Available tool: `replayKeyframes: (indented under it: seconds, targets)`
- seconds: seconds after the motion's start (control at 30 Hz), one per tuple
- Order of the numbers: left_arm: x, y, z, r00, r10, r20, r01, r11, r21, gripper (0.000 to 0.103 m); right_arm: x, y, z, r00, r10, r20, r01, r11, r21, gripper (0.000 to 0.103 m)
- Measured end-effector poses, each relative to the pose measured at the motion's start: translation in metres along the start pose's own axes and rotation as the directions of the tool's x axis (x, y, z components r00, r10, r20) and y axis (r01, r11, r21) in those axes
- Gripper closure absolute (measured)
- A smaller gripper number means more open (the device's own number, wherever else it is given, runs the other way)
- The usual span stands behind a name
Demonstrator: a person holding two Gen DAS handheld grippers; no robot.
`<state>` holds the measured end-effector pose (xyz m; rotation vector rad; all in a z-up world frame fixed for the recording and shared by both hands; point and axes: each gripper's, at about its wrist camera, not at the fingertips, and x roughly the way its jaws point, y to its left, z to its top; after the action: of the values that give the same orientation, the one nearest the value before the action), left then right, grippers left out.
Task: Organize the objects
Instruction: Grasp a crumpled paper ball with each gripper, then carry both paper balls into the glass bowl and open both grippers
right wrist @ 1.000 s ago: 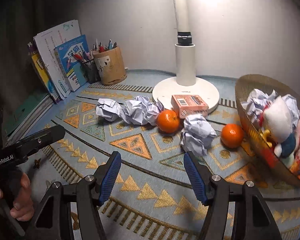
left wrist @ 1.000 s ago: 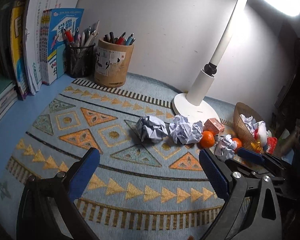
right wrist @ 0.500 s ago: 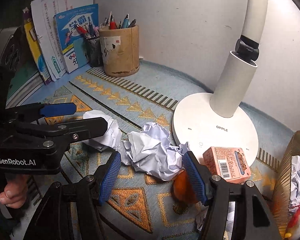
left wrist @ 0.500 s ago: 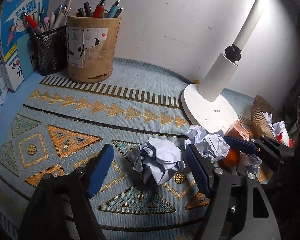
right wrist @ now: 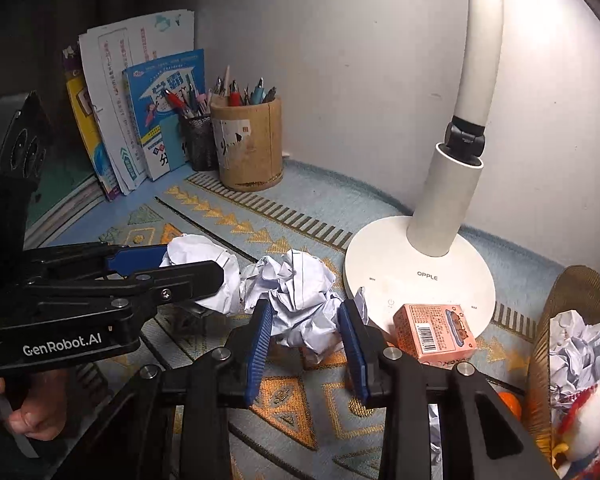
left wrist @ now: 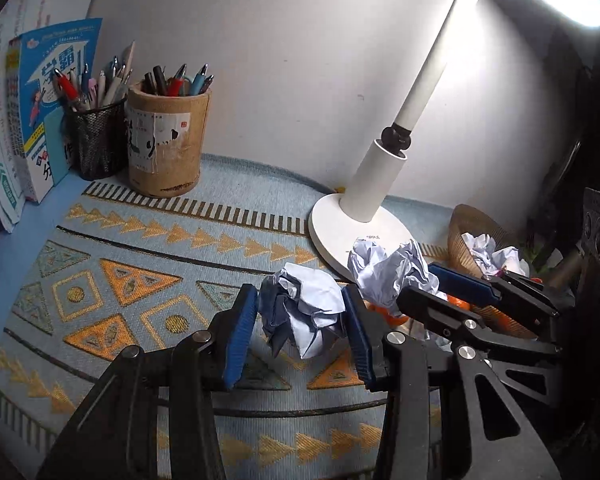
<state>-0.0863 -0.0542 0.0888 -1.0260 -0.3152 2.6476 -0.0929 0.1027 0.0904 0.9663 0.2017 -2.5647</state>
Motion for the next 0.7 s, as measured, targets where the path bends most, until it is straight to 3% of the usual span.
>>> replayKeyframes:
  seconds: [0.13,0.33,0.4,0.53,0.63,0.7]
  targets:
    - [-0.032,-0.036,-0.016,0.999,-0.044,0.029,0.043,0.998,0.035,0.063,-0.061,-0.007,-0.015,0.998,-0.038,0.043,0.036,0.998,0.060,0.068]
    - [-0.034,-0.095,-0.080,0.994,-0.107,-0.036,0.110,0.988,0.104,0.063,-0.125,-0.040,-0.088,0.981,-0.190,-0.025,0.192,0.969,0.157,0.066]
    - [-0.021,-0.108,-0.104,0.993,-0.090,-0.076,0.099,0.987,0.125,0.063,-0.131,-0.053,-0.114,0.969,-0.235,-0.072,0.244,0.953,0.177,0.066]
    - [0.002,-0.119,-0.136,0.992,-0.011,-0.122,0.031,0.986,0.162,0.063,-0.130,-0.081,-0.157,0.957,-0.237,-0.169,0.275,0.928,0.253,0.066]
    - [0.000,-0.121,-0.141,0.996,0.011,-0.084,0.004,0.984,0.179,0.062,-0.132,-0.088,-0.176,0.951,-0.249,-0.184,0.292,0.920,0.262,0.065]
    - [-0.001,-0.124,-0.144,0.997,0.039,-0.069,-0.025,0.980,0.198,0.062,-0.136,-0.086,-0.178,0.957,-0.234,-0.170,0.273,0.926,0.261,0.050]
